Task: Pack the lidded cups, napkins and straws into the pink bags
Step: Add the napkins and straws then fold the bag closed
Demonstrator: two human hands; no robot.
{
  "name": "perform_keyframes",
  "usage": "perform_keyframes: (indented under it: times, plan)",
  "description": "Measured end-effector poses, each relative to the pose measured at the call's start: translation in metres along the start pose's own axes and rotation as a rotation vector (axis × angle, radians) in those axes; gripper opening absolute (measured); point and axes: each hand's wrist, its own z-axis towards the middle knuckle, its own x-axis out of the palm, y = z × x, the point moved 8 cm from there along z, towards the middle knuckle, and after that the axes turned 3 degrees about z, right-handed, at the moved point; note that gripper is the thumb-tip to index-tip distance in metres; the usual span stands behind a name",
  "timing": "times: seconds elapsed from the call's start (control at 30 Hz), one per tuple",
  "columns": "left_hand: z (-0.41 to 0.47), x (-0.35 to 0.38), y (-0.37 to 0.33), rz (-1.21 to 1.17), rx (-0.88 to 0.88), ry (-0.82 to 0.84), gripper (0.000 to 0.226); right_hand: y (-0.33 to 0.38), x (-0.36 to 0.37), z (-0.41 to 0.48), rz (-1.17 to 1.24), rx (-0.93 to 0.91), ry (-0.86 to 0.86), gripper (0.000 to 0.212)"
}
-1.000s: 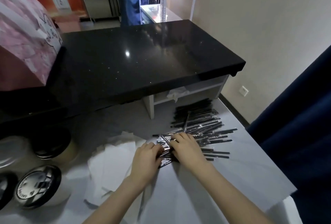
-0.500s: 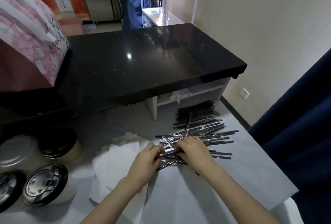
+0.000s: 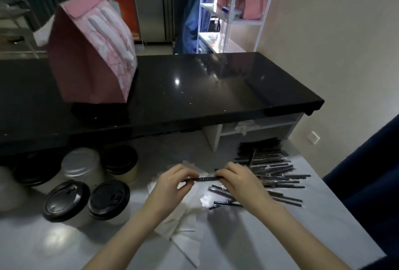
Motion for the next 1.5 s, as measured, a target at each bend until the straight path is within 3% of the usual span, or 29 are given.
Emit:
perform_keyframes:
  times: [0.27,0.57,0.83,1.13,1.3,1.37,1.5]
  plan:
    - [-0.060,-0.149,0.013,0.105,-0.027,-0.242,0.017,0.144,-0.016,0.055,0.130,-0.244,-0.087,0.017]
    - [-0.191,-0.358,0.044,0.286,-0.200,-0.576,0.023,0.393,0.018,0.113,0.074,-0.797,-0.104,0.036]
    - [-0.329,-0.501,0.069,0.381,-0.337,-0.811,0.021,0.602,0.071,0.126,0.072,-1.084,-0.084,0.017]
    - [-0.422,-0.588,0.118,0.350,-0.477,-0.939,0.050,0.724,0.102,0.158,0.128,-1.106,-0.150,0.008]
    - [-0.453,-0.615,0.157,0.458,-0.578,-1.028,0.011,0.740,0.107,0.183,0.202,-0.997,-0.195,0.020]
    - [-0.456,-0.615,0.174,0.534,-0.637,-0.965,0.011,0.752,0.112,0.184,0.200,-1.016,-0.181,0.017]
    - [-0.454,-0.609,0.198,0.586,-0.717,-0.824,0.036,0.770,0.123,0.183,0.183,-1.036,-0.107,0.014]
